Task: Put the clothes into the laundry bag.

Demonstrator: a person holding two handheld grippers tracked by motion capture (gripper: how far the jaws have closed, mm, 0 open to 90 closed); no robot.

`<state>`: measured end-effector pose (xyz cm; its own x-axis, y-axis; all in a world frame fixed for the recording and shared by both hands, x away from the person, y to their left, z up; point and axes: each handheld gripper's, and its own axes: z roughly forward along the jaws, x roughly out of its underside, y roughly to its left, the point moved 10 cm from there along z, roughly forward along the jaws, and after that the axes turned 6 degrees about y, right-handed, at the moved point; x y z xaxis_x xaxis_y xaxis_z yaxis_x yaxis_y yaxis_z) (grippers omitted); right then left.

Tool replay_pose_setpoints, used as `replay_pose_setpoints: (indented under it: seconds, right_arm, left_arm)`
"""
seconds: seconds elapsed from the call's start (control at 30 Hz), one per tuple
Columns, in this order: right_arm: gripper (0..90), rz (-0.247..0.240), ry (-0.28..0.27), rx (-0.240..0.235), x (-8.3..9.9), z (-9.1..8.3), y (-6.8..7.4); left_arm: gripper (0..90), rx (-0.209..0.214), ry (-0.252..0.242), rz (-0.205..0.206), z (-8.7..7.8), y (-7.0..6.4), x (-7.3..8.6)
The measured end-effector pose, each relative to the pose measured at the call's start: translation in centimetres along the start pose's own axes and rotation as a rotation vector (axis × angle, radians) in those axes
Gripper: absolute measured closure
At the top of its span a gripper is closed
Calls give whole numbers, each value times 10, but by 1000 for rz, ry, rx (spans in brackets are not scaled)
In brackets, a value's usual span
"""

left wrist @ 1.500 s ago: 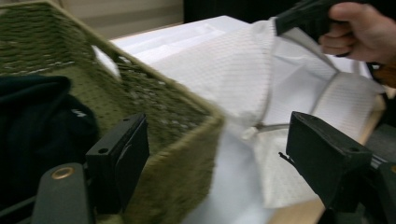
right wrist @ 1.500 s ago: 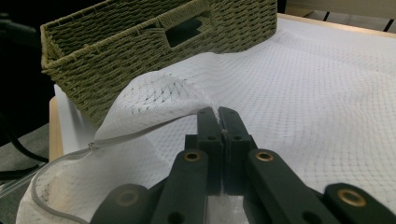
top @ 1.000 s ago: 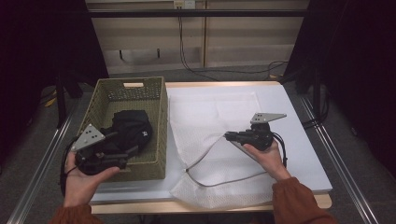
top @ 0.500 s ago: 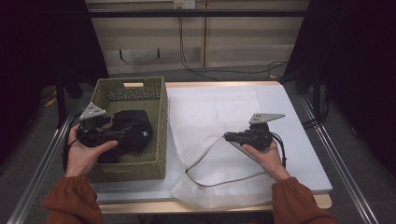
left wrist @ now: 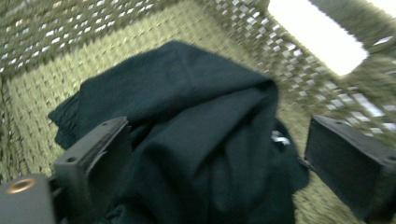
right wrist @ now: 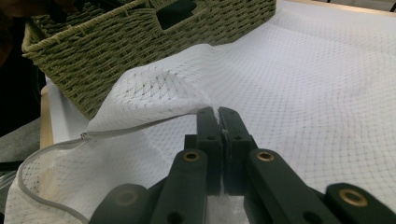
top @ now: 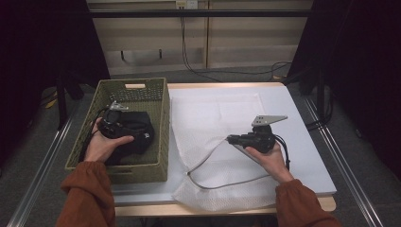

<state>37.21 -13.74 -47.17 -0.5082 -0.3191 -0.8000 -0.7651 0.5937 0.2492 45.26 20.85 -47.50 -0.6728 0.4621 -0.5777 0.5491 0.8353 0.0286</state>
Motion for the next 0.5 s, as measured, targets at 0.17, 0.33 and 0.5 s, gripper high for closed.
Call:
replay_pose_setpoints:
  seconds: [0.17,0.33,0.5]
  right_arm:
    - [879,8,3,3,2,0,-2]
    - [879,6,11,1,4,1,-1]
    - [879,-6,22,9,6,3,0]
  left_arm:
    - [73,-28,99,-19,16,8,14]
    - [343,-14,186,-19,16,12,24]
    - [744,-12,213,-15,5,20,30]
